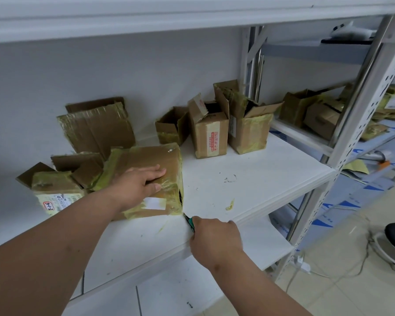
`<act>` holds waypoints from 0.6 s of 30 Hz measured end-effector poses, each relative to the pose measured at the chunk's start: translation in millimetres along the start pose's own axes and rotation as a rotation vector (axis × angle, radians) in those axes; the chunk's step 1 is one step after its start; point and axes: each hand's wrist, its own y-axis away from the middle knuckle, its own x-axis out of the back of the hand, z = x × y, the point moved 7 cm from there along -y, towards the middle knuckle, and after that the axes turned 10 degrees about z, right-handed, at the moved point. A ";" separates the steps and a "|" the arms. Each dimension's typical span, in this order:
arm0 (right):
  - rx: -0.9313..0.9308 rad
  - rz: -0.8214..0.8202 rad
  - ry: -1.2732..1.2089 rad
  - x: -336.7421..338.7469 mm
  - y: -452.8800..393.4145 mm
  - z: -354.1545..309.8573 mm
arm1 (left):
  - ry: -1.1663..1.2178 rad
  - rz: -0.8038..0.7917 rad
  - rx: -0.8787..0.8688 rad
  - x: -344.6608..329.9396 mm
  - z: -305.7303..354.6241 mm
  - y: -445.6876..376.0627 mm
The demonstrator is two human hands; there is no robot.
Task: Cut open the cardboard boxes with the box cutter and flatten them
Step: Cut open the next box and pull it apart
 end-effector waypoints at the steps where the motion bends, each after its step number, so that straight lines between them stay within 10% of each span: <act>1: -0.005 -0.020 -0.020 -2.0 3.7 0.5 | 0.006 -0.004 -0.004 -0.2 -0.7 0.2; 18: -0.058 0.166 -0.086 8.8 3.6 14.1 | 0.078 -0.032 0.014 0.7 0.7 -1.8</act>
